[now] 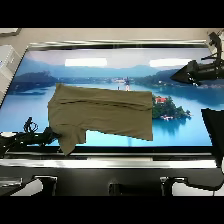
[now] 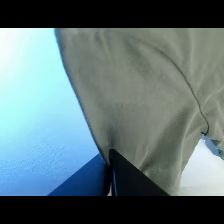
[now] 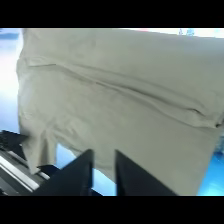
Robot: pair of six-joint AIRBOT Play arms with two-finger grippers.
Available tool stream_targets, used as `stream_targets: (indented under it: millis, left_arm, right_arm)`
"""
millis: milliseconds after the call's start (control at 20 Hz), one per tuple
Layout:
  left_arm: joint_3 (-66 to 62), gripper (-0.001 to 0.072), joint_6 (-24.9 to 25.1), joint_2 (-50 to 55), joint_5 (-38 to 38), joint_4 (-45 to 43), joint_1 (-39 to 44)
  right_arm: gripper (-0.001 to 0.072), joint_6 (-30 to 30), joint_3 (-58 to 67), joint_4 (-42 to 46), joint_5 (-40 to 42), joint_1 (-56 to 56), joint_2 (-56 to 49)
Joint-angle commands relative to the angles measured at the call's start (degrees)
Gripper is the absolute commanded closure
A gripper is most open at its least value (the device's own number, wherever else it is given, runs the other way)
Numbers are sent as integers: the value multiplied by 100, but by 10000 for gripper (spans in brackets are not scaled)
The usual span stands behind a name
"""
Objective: Fold the clothes and pants, and hang the long-sleeved shirts on hangers.
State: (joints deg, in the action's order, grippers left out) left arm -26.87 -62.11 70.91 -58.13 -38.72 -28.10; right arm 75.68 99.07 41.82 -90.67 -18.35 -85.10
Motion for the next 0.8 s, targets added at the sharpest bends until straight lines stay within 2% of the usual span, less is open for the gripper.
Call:
stream_targets:
  millis: [0,50,100,250,400,450,500,550,750]
  left_arm:
    - [-9,692,-4,7,-127,125,33]
    - [-9,692,-4,4,-162,125,33]
    - [-9,692,-4,2,-184,125,33]
    - [-9,692,-7,-2,-184,127,31]
    - [-9,692,-11,-2,-188,131,33]
    - [-9,692,-11,-2,-192,131,33]
    - [-9,692,-33,-2,-197,129,33]
    - [-9,692,-50,-2,-197,129,33]
    - [-9,692,-52,-2,-201,131,33]
  right_arm:
    - [514,-160,-146,767,-101,-2,2]
    - [382,-160,-378,922,-44,-11,4]
    - [286,-212,-752,949,-13,-9,4]
    - [293,-413,-2323,813,-13,-9,63]
    - [287,-761,-4107,793,380,-9,302]
    - [254,-831,-4566,791,557,-4,382]
    - [183,-920,-4959,789,726,-2,455]
    - [156,-984,-5254,758,907,-2,496]
    - [157,-1163,-5836,815,1401,-2,505]
